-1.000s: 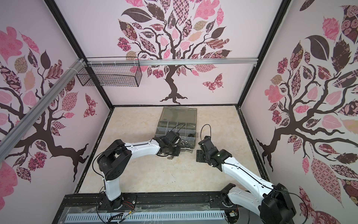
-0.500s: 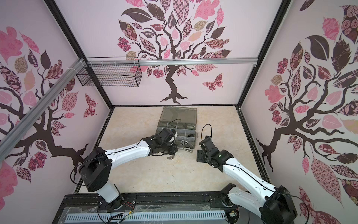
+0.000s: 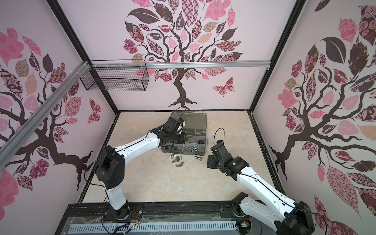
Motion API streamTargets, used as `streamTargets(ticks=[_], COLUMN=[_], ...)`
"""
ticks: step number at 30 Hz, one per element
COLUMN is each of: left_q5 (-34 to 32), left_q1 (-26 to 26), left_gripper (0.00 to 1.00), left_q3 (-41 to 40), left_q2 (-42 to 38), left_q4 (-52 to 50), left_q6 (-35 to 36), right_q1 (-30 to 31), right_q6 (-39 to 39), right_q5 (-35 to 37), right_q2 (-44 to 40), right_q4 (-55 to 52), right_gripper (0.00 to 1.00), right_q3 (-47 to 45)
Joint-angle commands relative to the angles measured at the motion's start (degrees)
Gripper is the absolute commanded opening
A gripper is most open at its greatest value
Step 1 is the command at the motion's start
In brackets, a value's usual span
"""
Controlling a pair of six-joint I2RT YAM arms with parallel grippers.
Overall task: Sort the screws and nuts into containers
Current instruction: Place the screw into the container.
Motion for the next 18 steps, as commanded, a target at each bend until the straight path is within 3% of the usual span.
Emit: streamTargets(ticks=[1, 12, 18], left_q5=[0.98, 1.07, 1.21], left_q1=[0.76, 1.85, 1.97], left_gripper=[0.00, 0.05, 0.22], left_q3=[4.44, 7.07, 6.77], left_q2=[3.36, 7.88, 7.07], left_q4=[-1.89, -0.92, -0.29], left_q6=[1.77, 0.50, 0.34], right_q1=[-0.19, -0.09, -0.21], right_q6=[-0.09, 0.01, -0.22], right_q5=[1.05, 0.83, 0.69], right_q2=[-1.15, -1.28, -0.42], right_q4=[-2.47, -2.22, -1.62], right_gripper=[0.70, 0.71, 0.71], right_q3=[1.92, 0.79, 0.21])
